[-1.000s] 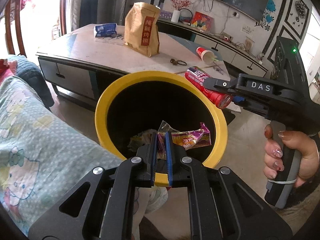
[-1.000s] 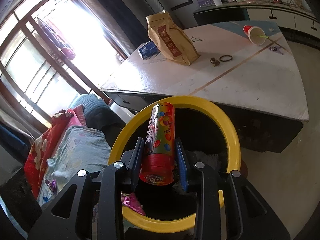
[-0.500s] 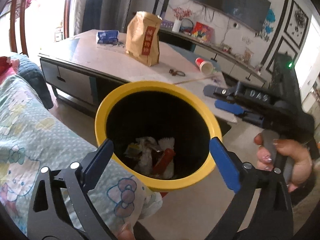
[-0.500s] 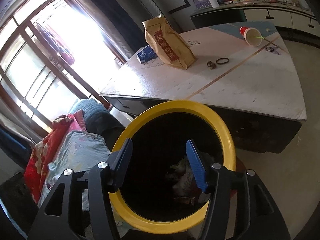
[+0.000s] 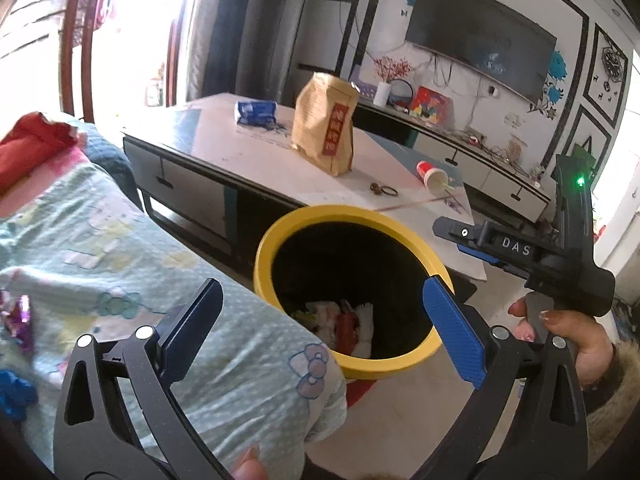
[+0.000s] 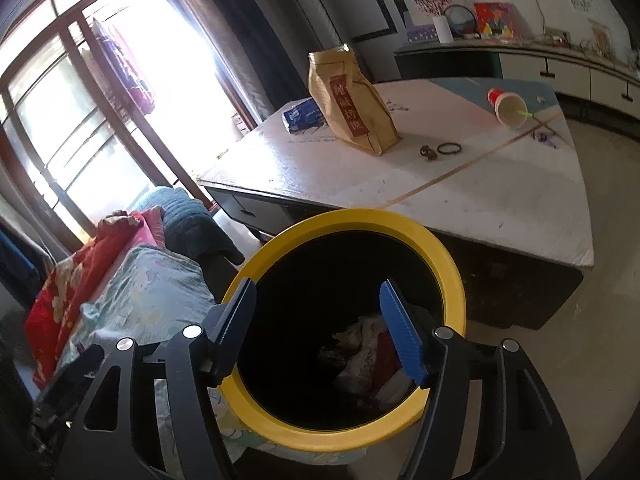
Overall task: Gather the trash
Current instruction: 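Move both tools back over the bed toward the blue glove and purple wrapper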
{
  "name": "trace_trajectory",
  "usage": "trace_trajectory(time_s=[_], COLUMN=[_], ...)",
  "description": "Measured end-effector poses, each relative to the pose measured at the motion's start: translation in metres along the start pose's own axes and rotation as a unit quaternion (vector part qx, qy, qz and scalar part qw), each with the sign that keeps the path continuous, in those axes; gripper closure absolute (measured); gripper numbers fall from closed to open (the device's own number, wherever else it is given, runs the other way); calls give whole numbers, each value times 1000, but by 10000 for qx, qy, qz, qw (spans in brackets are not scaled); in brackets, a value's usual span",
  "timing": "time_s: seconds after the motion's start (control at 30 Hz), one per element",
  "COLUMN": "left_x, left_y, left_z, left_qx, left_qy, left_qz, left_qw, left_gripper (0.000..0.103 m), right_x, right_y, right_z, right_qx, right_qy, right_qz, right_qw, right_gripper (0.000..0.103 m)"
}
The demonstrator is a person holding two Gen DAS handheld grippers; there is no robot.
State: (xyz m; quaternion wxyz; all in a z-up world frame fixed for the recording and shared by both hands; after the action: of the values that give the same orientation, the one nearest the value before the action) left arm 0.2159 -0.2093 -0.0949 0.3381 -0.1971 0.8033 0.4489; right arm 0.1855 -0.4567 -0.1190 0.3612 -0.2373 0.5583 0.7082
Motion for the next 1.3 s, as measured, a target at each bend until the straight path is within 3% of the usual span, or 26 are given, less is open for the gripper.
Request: trace_trajectory(time_s=[0.67,1.3], left_x=[0,5], left_y=[68,124], left_z=[38,100], left_qx=[-308,-922], left_qy=[226,713], left_qz=[-631,-1113], left_qw=[9973,9869], left_gripper=[11,11], right_x=[-12,-3], right_y=[23,24], right_z=[71,166], right_qx=[-152,-709], right_qy=[716,1587], right_qz=[-251,-221], right_qw=[9970,9845], right_gripper=[28,27])
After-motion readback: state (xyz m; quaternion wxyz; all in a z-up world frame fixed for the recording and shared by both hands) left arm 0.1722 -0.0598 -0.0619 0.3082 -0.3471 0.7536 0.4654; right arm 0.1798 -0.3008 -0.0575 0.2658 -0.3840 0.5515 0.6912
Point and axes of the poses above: each gripper's, at about its wrist camera, not at the fingertips, and y roughly against the way its jaws point, z to its left, x to its underside, the point moved 5 cm from there along -y, roughly the way its jaws point, and after that the axes turned 13 degrees about y, right-handed, at the moved point
